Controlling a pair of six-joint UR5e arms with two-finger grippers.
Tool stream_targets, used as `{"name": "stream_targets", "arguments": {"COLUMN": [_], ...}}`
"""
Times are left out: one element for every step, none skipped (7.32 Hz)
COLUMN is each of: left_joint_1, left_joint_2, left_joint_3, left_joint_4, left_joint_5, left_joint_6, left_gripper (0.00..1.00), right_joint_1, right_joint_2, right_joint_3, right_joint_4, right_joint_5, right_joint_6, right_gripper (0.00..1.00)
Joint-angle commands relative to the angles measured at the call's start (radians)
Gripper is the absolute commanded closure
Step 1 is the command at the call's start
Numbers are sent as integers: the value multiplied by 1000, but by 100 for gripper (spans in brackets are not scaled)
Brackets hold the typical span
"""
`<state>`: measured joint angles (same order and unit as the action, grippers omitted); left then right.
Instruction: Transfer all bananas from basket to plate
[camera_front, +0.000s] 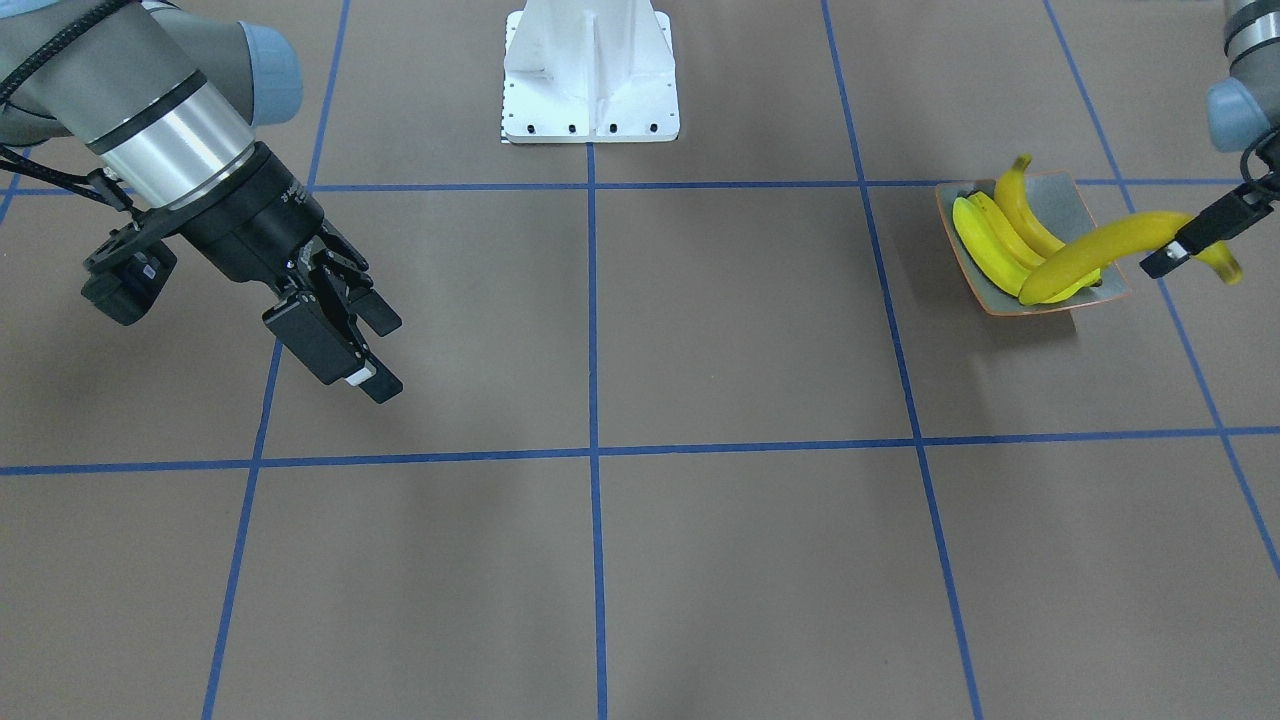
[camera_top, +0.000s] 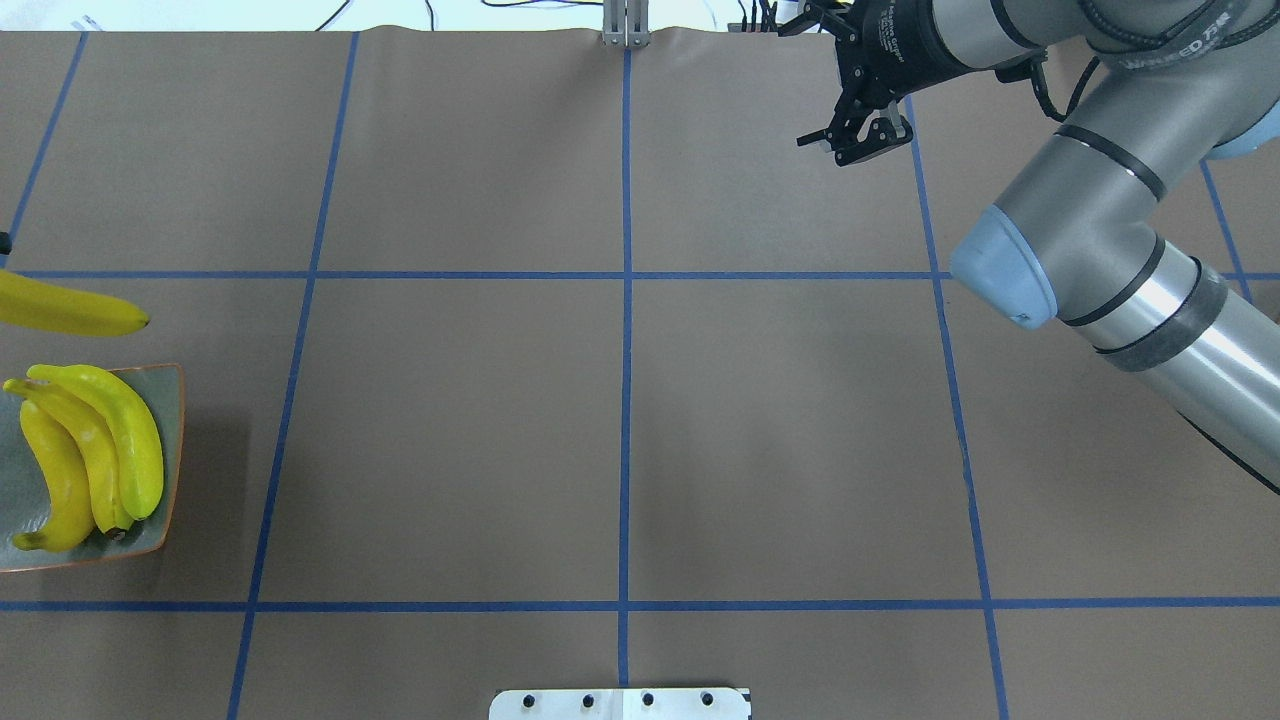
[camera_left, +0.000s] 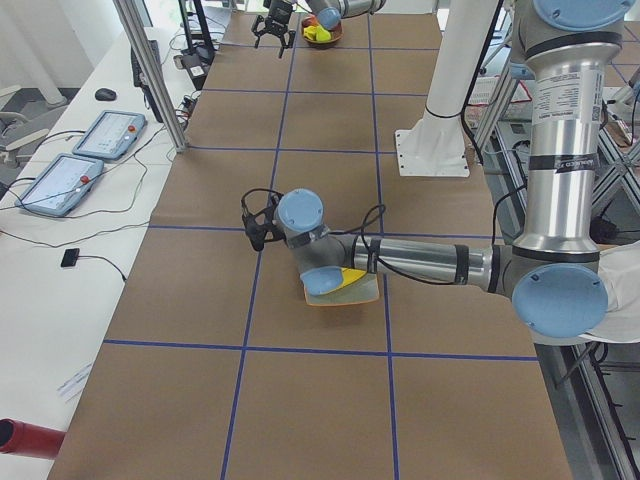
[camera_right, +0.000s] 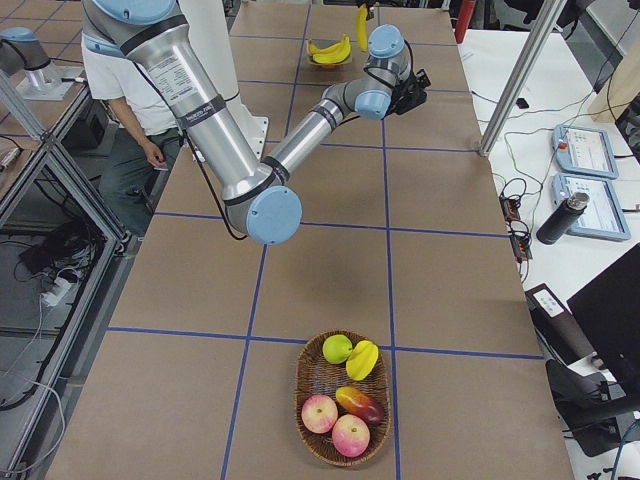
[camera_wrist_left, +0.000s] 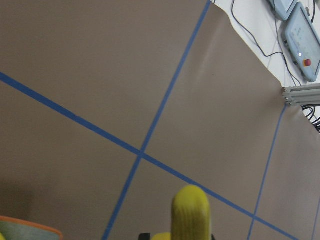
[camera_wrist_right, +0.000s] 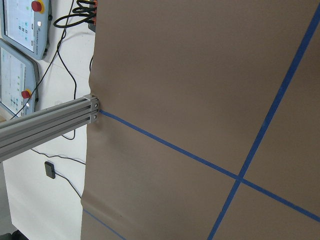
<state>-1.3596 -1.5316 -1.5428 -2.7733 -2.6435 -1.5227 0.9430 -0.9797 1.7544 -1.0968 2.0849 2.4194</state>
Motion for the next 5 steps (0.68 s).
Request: {"name": "stream_targets", "arguments": {"left_joint_1": [-27, -27, -27, -27, -26], "left_joint_2": [8, 8, 8, 8, 7], "left_joint_3": [76, 107, 109, 109, 118], "left_joint_4": [-87, -107, -121, -123, -124], "left_joint_5": [-82, -145, -171, -173, -173], "left_joint_6": [21, 24, 21, 21, 21], "left_gripper": [100, 100, 100, 100, 100], "right_joint_1": [-15, -18, -19, -23, -24], "right_joint_2": [-1, -1, -1, -1, -1], "right_joint_3": [4, 2, 1, 1, 4], "right_joint_4": [0, 0, 0, 0, 0], "right_joint_5": [-16, -22, -23, -23, -23], "right_joint_6": [0, 0, -2, -2, 0], "right_gripper": [0, 0, 0, 0, 0]}}
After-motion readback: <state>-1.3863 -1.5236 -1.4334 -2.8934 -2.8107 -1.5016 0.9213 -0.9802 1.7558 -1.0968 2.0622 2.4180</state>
